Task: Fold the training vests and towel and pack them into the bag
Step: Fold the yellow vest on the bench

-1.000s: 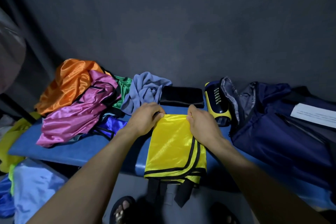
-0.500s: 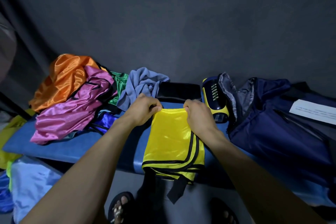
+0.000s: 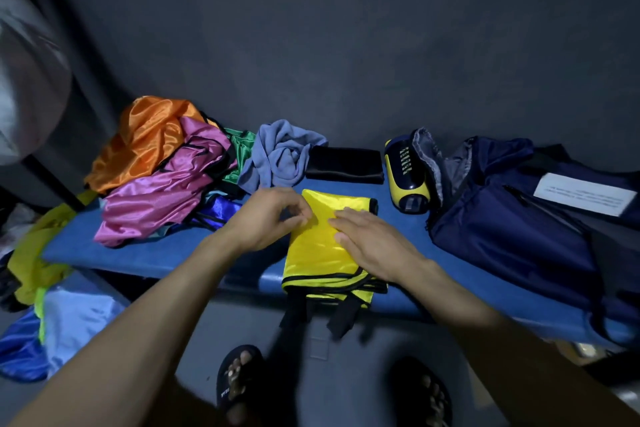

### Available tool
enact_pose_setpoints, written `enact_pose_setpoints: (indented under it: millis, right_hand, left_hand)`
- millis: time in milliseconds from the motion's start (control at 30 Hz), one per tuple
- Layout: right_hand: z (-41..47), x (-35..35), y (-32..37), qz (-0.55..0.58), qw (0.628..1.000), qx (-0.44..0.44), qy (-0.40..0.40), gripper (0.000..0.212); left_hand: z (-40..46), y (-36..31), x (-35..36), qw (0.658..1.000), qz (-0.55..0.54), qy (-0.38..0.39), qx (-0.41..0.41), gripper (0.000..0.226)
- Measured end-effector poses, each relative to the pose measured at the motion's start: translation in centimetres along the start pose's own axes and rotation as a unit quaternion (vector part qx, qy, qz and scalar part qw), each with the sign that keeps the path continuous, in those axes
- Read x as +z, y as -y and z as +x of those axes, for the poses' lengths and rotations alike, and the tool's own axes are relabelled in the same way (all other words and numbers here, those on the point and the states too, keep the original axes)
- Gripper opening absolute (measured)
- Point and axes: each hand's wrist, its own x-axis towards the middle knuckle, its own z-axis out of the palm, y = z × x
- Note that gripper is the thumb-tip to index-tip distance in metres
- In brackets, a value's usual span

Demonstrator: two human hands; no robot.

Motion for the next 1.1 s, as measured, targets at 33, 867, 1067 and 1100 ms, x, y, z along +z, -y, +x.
enact_pose_setpoints:
  millis: [33, 867, 1067, 1100]
  right_hand:
    - [-0.3, -0.1, 0.3, 0.007, 1.0, -0.007, -0.03, 0.048]
    - [-9.0, 4.6, 1.9, -0.121, 0.975, -0.152, -0.111, 0.076]
    - [-9.4, 5.1, 2.1, 0.035, 0.979, -0.117, -0.165, 0.054]
    - [-9.4, 5.2, 2.2, 0.061, 0.978, -0.103, -0.171, 0.051]
  left_hand:
    - [-1.0, -0.6, -0.3, 1.0, -0.02, 0.008, -0.002, 0.011]
    - [-10.4, -1.9, 6.3, 0.948, 0.279, 0.056, 0.144, 0.085]
    - [-11.1, -3.6, 7.0, 0.983, 0.118, -0.016, 0.136, 0.04]
    - [-11.2, -3.7, 7.1, 0.988, 0.086, -0.026, 0.126, 0.033]
